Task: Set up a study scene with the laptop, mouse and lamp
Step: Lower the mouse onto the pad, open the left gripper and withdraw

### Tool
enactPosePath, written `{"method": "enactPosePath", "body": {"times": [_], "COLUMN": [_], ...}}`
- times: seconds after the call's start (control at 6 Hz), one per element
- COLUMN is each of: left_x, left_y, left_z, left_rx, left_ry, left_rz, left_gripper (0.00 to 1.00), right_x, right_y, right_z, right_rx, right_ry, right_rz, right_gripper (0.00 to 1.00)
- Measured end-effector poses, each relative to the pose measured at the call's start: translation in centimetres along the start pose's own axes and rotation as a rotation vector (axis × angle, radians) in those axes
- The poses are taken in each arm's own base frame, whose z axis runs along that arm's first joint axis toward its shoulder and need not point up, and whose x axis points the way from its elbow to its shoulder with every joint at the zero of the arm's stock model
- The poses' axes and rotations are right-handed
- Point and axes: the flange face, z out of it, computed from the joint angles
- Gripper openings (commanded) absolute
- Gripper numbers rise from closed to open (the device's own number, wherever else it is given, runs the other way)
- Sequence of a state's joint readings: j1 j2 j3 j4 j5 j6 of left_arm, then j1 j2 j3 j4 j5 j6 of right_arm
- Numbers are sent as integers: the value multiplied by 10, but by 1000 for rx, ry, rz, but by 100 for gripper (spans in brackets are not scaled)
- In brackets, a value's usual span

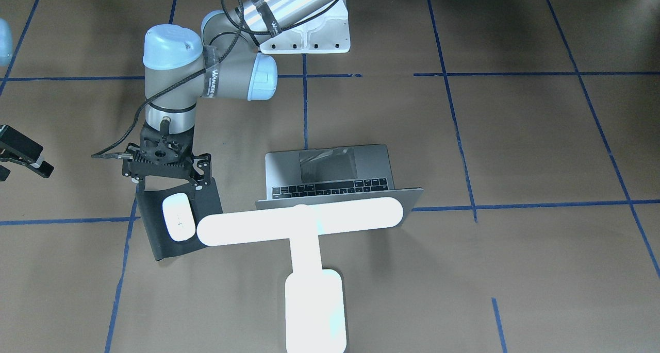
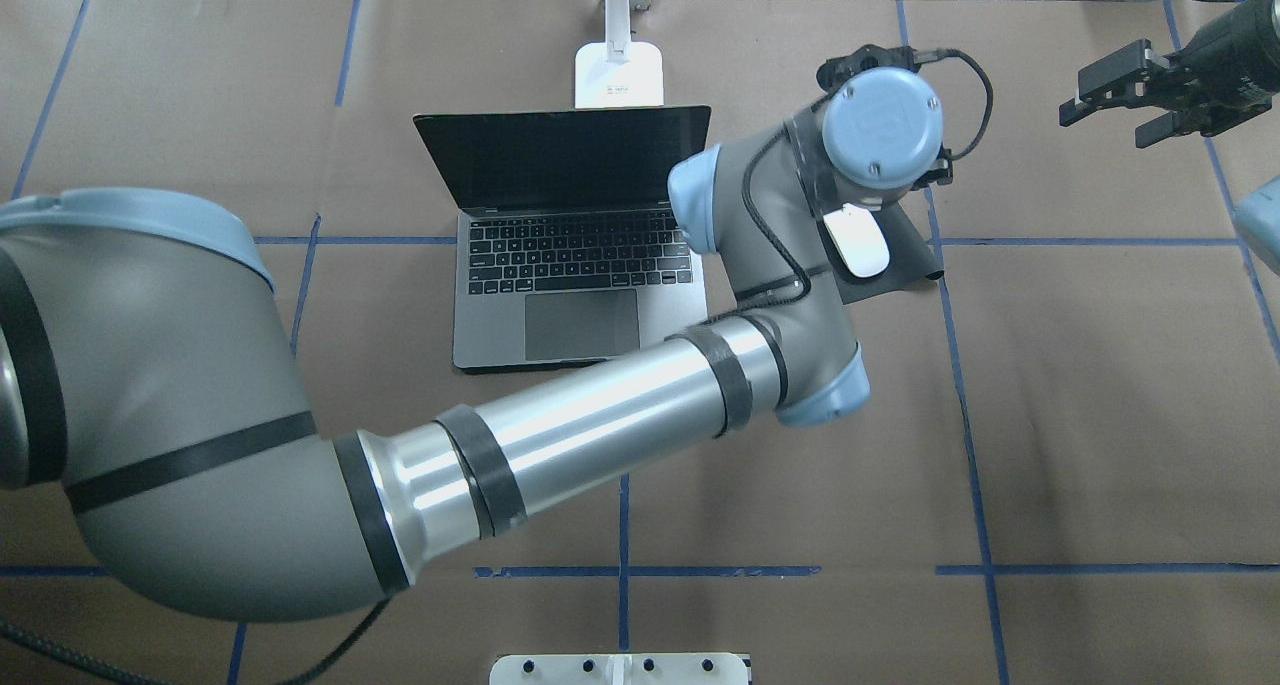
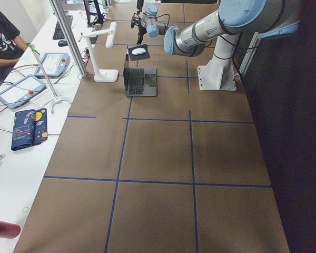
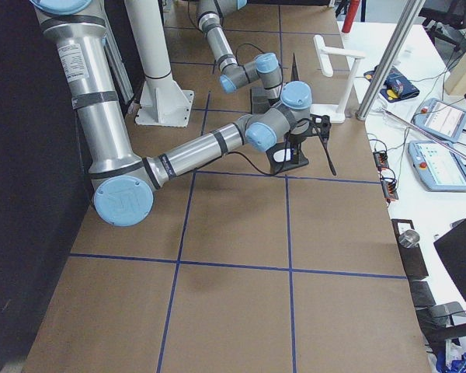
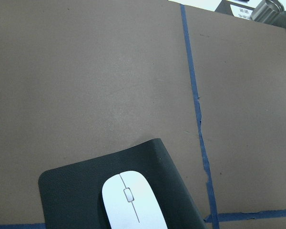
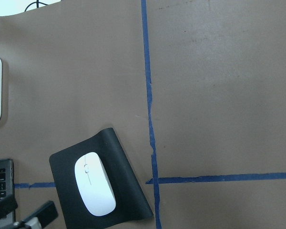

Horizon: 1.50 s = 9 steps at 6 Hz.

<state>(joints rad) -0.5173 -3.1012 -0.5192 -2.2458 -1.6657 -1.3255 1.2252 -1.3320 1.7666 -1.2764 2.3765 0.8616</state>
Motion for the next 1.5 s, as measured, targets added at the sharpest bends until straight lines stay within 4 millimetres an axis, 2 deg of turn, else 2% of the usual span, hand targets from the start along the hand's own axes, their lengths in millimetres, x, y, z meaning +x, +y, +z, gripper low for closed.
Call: {"method": "enactPosePath", "body": {"times": [0.17,0.33,0.5,0.67,0.83,1.0,1.17,1.33,1.5], "left_x": [-8,-23,-55,-105,-165,-221,-287,-360,-435], "left_y": [-18,-27,-29,-21,-8,-4,-7,-10,-18], "left_z": [-14,-27,-40,-60,-83,-109,-147,-193,-234], "left_rx": [-84,-162,-223,-262,-280,-301,-330,-350,-364], "left_ry": [-25,-42,-42,-32,-13,-4,6,24,33], "left_rz": [-22,-42,-50,-29,16,53,104,179,254], "left_gripper": [99,99,99,99,99,99,99,99,99], "right_x": [4,10,16,20,22,23,24,31,52], "right_y": [-2,-6,-9,-11,-11,-11,-11,-11,-9], "right_z": [-4,-11,-17,-22,-24,-25,-26,-29,-40], "right_rx": [-1,1,6,13,16,17,18,17,10], "right_ry": [2,3,4,3,3,3,3,1,-11], "right_rz": [11,25,35,41,44,46,48,50,45], "right_gripper": [100,100,100,100,100,100,100,100,100]}}
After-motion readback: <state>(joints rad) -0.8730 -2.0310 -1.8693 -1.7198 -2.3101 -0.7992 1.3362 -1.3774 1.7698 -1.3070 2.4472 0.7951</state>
